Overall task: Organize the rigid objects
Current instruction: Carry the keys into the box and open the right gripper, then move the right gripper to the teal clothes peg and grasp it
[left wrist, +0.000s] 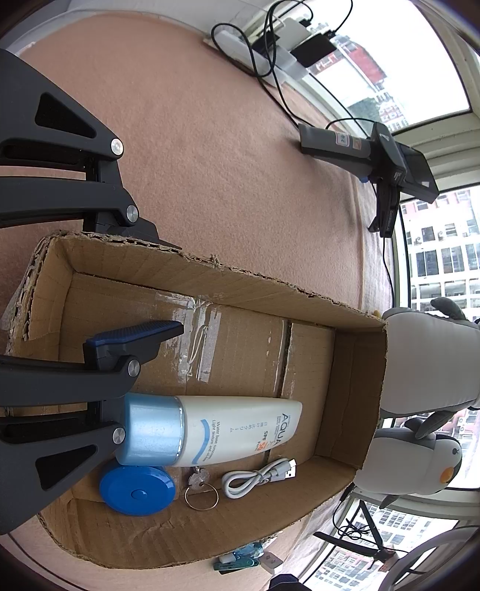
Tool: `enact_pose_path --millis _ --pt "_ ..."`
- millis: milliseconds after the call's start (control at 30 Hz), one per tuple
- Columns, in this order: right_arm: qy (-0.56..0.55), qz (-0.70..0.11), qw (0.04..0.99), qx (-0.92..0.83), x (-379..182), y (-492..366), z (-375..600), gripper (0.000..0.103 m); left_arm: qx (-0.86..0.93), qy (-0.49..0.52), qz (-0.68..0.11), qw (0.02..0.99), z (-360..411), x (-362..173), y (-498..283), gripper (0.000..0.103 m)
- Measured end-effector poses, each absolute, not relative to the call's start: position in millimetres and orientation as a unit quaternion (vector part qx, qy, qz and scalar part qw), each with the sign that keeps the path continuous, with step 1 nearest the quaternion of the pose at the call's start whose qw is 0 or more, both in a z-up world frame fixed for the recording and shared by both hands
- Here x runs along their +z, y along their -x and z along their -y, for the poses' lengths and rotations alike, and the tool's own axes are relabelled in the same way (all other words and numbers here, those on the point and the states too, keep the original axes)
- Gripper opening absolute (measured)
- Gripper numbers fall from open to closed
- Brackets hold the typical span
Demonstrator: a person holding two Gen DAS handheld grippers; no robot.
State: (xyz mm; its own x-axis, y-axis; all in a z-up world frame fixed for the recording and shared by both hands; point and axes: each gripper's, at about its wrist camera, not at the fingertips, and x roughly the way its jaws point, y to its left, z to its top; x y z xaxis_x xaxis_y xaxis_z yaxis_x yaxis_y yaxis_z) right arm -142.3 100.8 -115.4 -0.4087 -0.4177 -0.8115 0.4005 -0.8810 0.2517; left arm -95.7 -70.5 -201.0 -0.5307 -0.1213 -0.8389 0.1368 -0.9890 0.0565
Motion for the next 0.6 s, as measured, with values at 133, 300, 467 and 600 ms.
enact_pose_path --millis 133,300,467,600 --pt "-0.487 0.022 0.233 -0.841 -117 141 -124 0.066 -0.875 -0.479 -0.008 0.074 70 -201 96 0.032" --pt "-0.498 0.038 0.204 -0.842 -127 139 -164 0.066 -0.875 -0.479 -0.008 0.074 70 -201 96 0.032" --pt "-0.513 0.068 0.171 -0.838 -142 141 -208 0.066 -0.875 -0.479 -0.006 0.074 72 -201 97 0.032" --pt "-0.518 0.079 0.152 -0.838 -152 145 -230 0.066 -0.875 -0.478 -0.006 0.074 72 -201 97 0.032"
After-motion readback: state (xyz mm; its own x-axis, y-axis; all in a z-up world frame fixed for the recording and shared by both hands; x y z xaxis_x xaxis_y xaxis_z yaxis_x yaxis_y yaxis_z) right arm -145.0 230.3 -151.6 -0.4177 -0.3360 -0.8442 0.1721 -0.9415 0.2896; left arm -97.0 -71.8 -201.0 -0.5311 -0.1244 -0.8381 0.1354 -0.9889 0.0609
